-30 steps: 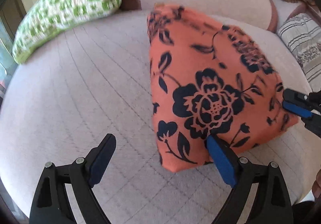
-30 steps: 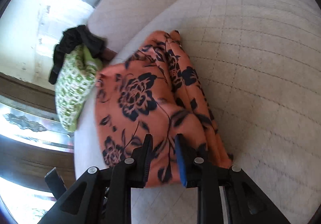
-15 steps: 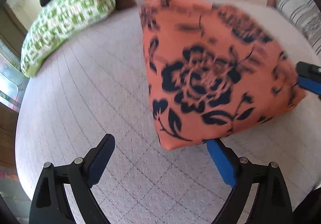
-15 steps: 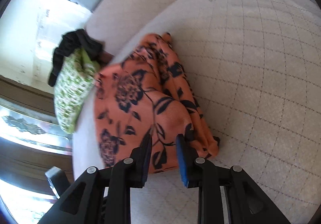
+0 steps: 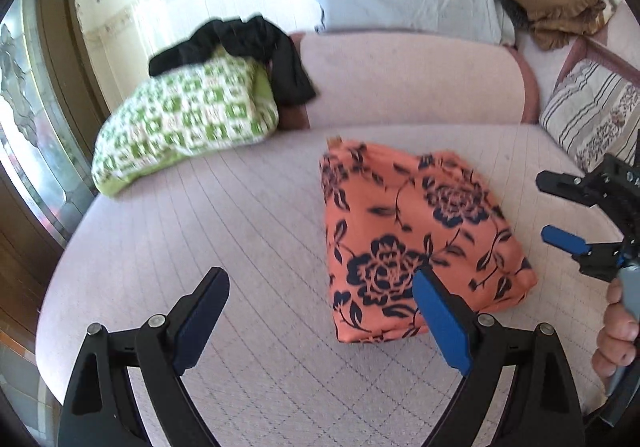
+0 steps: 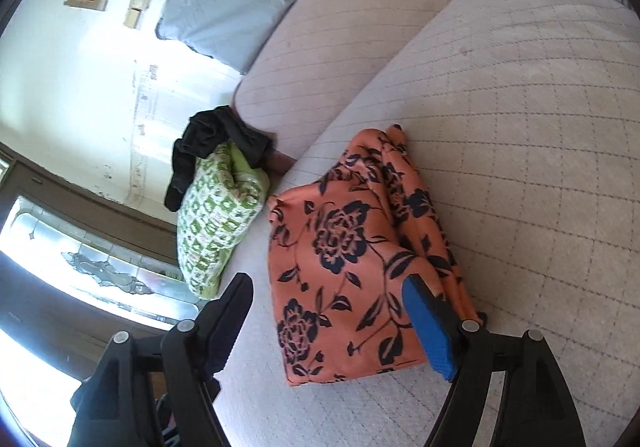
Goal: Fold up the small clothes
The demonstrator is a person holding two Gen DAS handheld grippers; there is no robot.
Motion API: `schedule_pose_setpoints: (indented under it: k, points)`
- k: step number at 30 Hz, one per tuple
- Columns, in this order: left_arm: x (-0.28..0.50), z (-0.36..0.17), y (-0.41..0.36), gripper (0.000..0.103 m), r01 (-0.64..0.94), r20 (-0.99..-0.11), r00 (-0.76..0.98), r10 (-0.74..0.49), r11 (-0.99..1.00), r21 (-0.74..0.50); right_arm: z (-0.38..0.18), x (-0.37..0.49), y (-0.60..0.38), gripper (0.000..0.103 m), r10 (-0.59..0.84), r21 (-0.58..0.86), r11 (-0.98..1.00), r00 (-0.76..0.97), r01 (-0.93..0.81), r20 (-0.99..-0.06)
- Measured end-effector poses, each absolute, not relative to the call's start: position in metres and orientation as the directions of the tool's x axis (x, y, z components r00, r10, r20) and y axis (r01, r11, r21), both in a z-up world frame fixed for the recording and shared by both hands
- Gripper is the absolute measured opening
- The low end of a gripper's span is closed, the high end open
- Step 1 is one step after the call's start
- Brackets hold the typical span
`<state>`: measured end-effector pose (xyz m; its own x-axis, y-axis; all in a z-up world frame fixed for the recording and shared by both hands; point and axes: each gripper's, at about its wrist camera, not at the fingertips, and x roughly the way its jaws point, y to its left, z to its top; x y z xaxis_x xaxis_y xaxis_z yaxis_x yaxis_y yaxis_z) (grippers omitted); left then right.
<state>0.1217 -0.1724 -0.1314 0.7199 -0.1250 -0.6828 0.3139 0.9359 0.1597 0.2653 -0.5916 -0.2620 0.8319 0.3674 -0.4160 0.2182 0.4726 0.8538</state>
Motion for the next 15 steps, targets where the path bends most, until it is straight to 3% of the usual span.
schedule_pose_setpoints:
  k: [15]
  points:
    - [0.112, -0.109, -0.174, 0.093, 0.280, -0.591, 0.801, -0.092, 0.931, 0.235, -0.229, 0.257, -0.570, 0.080, 0.352, 0.810, 0.584, 0.884, 0.048, -0.307]
